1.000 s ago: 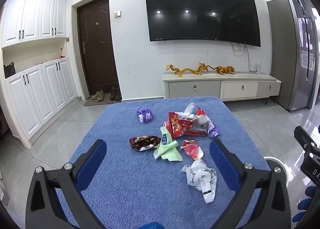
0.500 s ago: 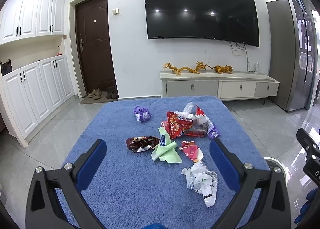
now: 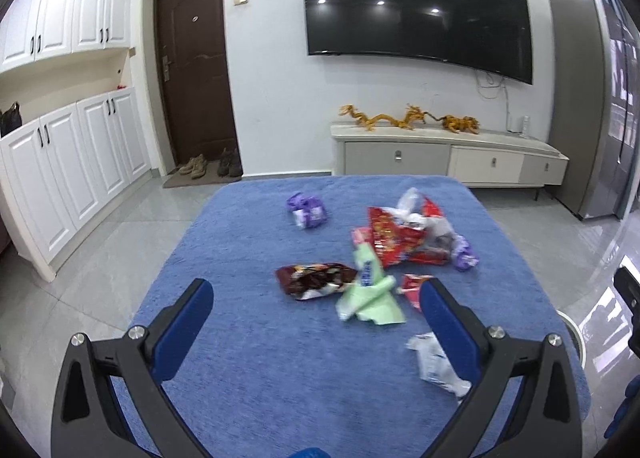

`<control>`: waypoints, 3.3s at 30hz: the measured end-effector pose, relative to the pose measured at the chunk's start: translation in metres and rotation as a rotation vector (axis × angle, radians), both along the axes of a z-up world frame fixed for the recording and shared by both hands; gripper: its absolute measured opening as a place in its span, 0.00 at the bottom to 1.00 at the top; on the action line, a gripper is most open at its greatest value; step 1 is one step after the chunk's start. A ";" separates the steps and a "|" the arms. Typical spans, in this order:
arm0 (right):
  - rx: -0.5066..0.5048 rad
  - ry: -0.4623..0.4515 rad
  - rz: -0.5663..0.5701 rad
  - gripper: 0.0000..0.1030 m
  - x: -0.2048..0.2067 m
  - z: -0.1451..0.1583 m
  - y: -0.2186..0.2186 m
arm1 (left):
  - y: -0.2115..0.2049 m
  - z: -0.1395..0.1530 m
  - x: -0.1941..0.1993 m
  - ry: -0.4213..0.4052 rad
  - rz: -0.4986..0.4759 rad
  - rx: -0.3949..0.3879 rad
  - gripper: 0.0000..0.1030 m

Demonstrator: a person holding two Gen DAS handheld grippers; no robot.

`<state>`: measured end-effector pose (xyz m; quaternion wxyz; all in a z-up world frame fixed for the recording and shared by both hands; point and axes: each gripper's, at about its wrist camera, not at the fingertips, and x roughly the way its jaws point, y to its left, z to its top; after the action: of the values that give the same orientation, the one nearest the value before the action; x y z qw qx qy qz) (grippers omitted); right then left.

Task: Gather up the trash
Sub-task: 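Move both grippers toward the wrappers on the blue table, then grasp the green wrapper with the left gripper while the right grasps the white plastic bag, then carry the green wrapper and white bag over the white trash bin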

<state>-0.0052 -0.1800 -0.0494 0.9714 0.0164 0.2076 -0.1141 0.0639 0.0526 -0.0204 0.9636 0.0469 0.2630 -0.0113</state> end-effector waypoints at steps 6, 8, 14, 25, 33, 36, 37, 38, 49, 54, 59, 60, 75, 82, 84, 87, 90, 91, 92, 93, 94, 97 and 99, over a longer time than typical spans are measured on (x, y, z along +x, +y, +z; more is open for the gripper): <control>0.044 0.047 0.131 1.00 0.024 -0.014 0.016 | 0.049 -0.016 0.023 0.055 0.082 0.025 1.00; 0.075 0.104 0.213 1.00 0.037 -0.023 0.024 | 0.060 -0.025 0.029 0.096 0.079 0.050 1.00; 0.158 0.293 0.449 1.00 0.074 -0.056 0.060 | 0.067 -0.054 0.046 0.242 -0.016 -0.050 0.84; 0.300 0.446 0.563 0.59 0.100 -0.101 0.071 | 0.002 -0.072 0.089 0.349 -0.292 -0.175 0.58; 0.323 0.438 0.604 0.45 0.104 -0.106 0.071 | -0.033 -0.077 0.141 0.368 -0.312 -0.136 0.41; 0.332 0.428 0.612 0.38 0.102 -0.105 0.070 | -0.035 -0.085 0.151 0.399 -0.296 -0.141 0.20; 0.332 0.422 0.616 0.36 0.101 -0.104 0.070 | -0.034 -0.087 0.152 0.405 -0.291 -0.151 0.19; 0.329 0.416 0.620 0.34 0.101 -0.104 0.070 | -0.033 -0.087 0.152 0.403 -0.289 -0.164 0.18; 0.387 0.306 0.670 0.21 0.081 -0.079 0.061 | -0.012 -0.026 0.112 0.267 -0.243 -0.188 0.08; 0.407 0.207 0.620 0.21 0.066 -0.055 0.026 | -0.042 0.004 0.099 0.232 -0.309 -0.183 0.07; 0.439 0.121 0.474 0.21 0.043 -0.044 -0.050 | -0.113 0.020 0.090 0.256 -0.440 -0.177 0.06; 0.444 0.113 0.442 0.21 0.041 -0.043 -0.062 | -0.129 0.021 0.088 0.263 -0.468 -0.173 0.06; 0.532 0.276 -0.024 0.21 0.005 -0.145 -0.255 | -0.366 -0.016 0.067 0.361 -0.836 -0.107 0.06; 0.569 0.315 -0.053 0.21 0.019 -0.173 -0.273 | -0.336 -0.023 0.074 0.346 -0.805 -0.117 0.08; 0.577 0.325 -0.048 0.21 0.020 -0.178 -0.271 | -0.316 -0.021 0.076 0.337 -0.784 -0.119 0.15; 0.585 0.334 -0.046 0.21 0.022 -0.185 -0.269 | -0.273 -0.022 0.075 0.333 -0.730 -0.113 0.51; 0.585 0.333 -0.047 0.21 0.020 -0.187 -0.267 | -0.233 -0.028 0.074 0.340 -0.666 -0.095 0.60; 0.584 0.331 -0.049 0.21 0.019 -0.188 -0.266 | -0.225 -0.032 0.074 0.350 -0.654 -0.086 0.60; 0.587 0.327 -0.052 0.21 0.018 -0.188 -0.267 | -0.217 -0.039 0.074 0.366 -0.643 -0.073 0.60; 0.588 0.322 -0.058 0.21 0.016 -0.187 -0.269 | -0.213 -0.045 0.074 0.379 -0.635 -0.060 0.60; 0.586 0.318 -0.065 0.21 0.016 -0.186 -0.270 | -0.210 -0.052 0.074 0.394 -0.632 -0.046 0.60; 0.581 0.310 -0.090 0.21 0.016 -0.185 -0.273 | -0.212 -0.069 0.075 0.434 -0.654 -0.017 0.60; 0.578 0.312 -0.105 0.21 0.015 -0.186 -0.274 | -0.217 -0.076 0.076 0.430 -0.655 0.009 0.60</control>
<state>0.0101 -0.4537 -0.2355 0.8759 0.2845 0.3764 -0.1014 0.1404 -0.1646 -0.0963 0.8316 0.1293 0.4302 -0.3266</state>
